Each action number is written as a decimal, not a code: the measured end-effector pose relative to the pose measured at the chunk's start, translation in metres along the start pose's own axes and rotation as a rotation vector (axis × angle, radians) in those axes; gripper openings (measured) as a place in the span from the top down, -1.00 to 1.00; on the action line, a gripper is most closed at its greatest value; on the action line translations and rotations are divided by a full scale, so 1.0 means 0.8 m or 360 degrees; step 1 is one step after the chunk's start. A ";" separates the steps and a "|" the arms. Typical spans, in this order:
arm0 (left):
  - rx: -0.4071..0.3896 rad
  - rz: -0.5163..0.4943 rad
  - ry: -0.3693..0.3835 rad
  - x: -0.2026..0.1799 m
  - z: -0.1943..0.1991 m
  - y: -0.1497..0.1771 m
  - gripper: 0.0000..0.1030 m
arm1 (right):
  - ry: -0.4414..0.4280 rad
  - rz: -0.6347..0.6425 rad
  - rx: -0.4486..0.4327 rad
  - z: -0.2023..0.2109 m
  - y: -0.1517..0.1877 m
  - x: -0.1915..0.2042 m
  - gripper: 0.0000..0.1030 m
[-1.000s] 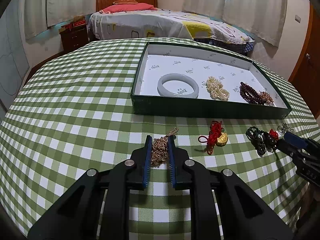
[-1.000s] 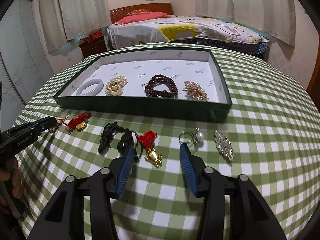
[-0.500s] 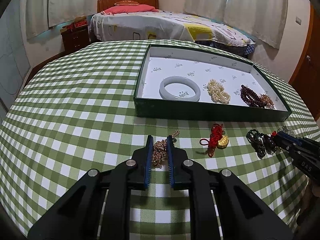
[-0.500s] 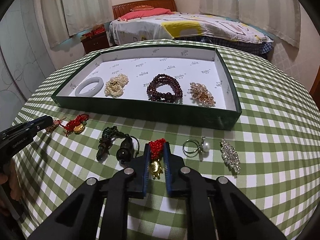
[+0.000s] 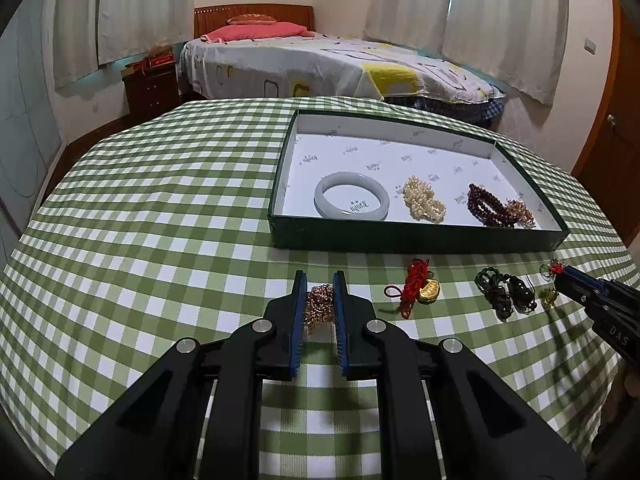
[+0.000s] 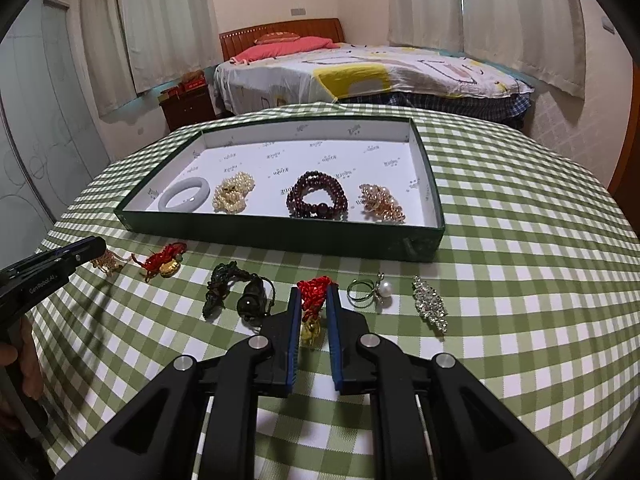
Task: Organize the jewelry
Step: 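Lift the gold chain and red tassel charm toward the tray with both tools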
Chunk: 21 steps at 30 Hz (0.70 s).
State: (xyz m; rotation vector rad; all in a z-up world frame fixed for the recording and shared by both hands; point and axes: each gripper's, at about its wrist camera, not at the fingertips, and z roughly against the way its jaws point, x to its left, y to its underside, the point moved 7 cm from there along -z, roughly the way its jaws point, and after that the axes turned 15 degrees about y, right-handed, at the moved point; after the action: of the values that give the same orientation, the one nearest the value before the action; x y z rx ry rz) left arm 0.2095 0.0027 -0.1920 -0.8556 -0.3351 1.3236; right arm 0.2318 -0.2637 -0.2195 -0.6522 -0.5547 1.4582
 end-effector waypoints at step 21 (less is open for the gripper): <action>-0.0179 -0.0069 0.0091 -0.040 0.044 -0.051 0.74 | -0.0023 -0.0047 -0.0159 0.041 -0.040 -0.004 0.74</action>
State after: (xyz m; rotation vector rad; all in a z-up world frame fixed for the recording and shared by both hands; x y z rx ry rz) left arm 0.2069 -0.0148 -0.1318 -0.9736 -0.3838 1.2466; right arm 0.2320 -0.2646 -0.1734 -0.7094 -0.6489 1.4153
